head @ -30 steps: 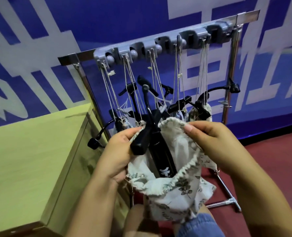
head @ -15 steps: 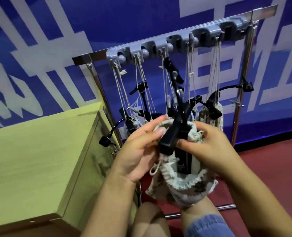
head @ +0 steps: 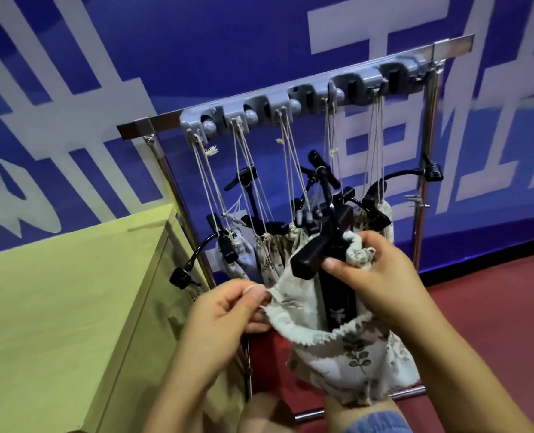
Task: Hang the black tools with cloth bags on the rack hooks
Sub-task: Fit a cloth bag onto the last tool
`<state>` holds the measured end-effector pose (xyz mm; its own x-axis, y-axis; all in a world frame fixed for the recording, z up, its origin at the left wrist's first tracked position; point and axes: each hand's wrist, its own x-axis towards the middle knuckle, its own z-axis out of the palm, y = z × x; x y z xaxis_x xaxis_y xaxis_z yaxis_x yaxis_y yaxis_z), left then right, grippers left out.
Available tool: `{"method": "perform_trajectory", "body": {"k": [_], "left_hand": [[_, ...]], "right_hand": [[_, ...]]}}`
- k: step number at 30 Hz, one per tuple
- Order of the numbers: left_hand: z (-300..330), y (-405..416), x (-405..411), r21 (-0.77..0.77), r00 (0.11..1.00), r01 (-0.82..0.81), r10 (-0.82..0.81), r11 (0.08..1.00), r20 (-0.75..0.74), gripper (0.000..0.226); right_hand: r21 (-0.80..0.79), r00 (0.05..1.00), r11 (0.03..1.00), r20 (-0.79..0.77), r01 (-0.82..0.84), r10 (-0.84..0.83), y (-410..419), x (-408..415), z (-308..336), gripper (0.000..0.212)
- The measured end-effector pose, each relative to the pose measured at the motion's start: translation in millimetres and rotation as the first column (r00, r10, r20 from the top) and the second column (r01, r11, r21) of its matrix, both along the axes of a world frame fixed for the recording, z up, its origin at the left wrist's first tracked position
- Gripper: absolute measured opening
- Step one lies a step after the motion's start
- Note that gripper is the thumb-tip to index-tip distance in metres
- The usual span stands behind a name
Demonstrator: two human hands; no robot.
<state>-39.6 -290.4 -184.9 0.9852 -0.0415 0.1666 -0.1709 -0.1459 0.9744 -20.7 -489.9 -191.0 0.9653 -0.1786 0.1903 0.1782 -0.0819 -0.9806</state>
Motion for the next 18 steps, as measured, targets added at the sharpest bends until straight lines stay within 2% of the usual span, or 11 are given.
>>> {"method": "perform_trajectory", "body": {"k": [2,3,5,6,8,10,12,14,15,16,18], "left_hand": [[6,8,1,-0.190,0.999,-0.033,0.037,0.981,0.019,0.025],[7,14,3,-0.315,0.999,-0.030,0.036,0.949,0.011,0.025],[9,25,5,-0.536,1.000,-0.003,-0.013,0.844,-0.025,0.019],[10,30,5,-0.624,0.998,0.012,-0.049,0.781,-0.042,0.016],[11,37,5,-0.729,0.993,0.059,-0.117,0.682,-0.030,0.021],[10,43,7,-0.767,0.991,0.100,-0.128,0.633,0.024,0.026],[9,51,9,-0.786,0.988,0.137,-0.145,0.603,0.061,0.022],[10,56,6,-0.809,0.955,0.258,-0.264,0.528,0.132,0.023],[9,56,4,-0.792,0.951,0.280,-0.270,0.542,0.152,0.025],[8,56,1,-0.768,0.965,0.242,-0.228,0.592,0.129,0.025],[9,50,-6,-0.708,0.994,0.103,-0.044,0.698,0.101,0.031]], "right_hand": [[0.088,0.993,0.991,-0.056,-0.102,0.107,-7,0,2,0.038],[0.103,0.989,0.988,-0.074,-0.116,0.124,-11,-1,6,0.035],[0.199,0.993,0.977,-0.076,-0.076,0.093,-17,2,14,0.009],[0.263,0.994,0.964,-0.086,-0.047,0.072,-20,3,16,0.006],[0.284,0.993,0.958,-0.105,-0.029,0.061,-25,7,18,0.019],[0.242,0.989,0.967,-0.107,-0.076,0.104,-29,8,15,0.019],[0.204,0.979,0.968,-0.112,-0.144,0.169,-35,7,12,0.014],[0.110,0.959,0.966,-0.139,-0.234,0.248,-43,4,13,0.007],[0.033,0.945,0.960,-0.165,-0.280,0.281,-46,3,14,0.005],[-0.061,0.930,0.944,-0.203,-0.324,0.306,-48,2,15,0.004],[-0.246,0.912,0.894,-0.272,-0.374,0.307,-47,1,16,0.005]]}}
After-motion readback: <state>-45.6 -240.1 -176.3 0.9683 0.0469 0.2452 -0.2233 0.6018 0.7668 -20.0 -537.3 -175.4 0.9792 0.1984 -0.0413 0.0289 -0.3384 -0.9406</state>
